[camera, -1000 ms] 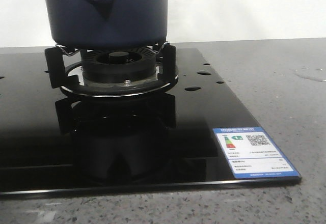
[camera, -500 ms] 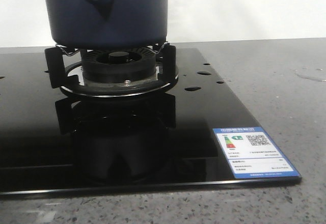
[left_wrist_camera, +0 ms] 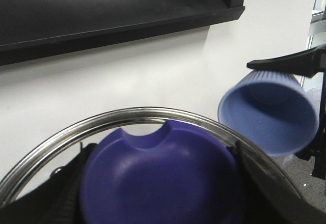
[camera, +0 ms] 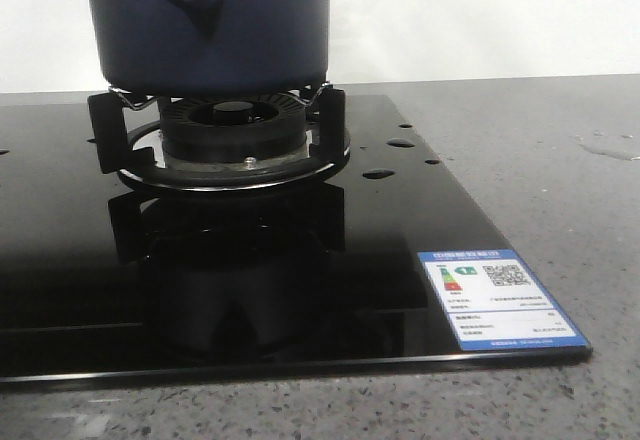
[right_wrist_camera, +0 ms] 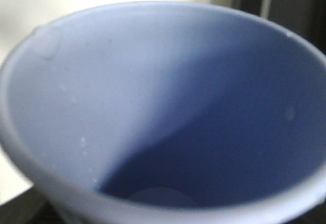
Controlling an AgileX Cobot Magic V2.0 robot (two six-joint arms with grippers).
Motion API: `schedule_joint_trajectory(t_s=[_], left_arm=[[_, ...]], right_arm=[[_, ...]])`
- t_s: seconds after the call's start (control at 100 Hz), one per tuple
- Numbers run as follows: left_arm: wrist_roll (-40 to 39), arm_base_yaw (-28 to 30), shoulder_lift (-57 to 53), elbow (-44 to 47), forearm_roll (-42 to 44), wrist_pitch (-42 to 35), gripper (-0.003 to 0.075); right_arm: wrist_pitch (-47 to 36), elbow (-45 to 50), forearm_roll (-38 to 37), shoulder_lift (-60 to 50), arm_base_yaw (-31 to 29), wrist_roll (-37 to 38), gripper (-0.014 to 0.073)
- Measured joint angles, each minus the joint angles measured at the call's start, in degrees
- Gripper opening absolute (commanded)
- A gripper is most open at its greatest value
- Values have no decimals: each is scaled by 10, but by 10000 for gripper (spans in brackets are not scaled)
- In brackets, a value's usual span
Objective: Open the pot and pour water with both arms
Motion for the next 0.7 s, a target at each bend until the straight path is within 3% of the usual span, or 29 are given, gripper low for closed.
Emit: schedule_joint_trajectory(t_s=[0.2, 0.37, 0.57, 0.7], left_arm=[[0, 0, 0, 0, 3, 0, 270], [0, 0, 0, 0, 9, 0, 270], [0, 0, 0, 0, 12, 0, 270], [0, 0, 0, 0, 12, 0, 270]], right_arm=[[27, 0, 33, -4, -1, 251, 306], [-22, 8, 89, -35, -28, 423, 306], [-94, 73, 95, -94, -112, 612, 306], [-183, 130, 95, -139, -191, 673, 306]])
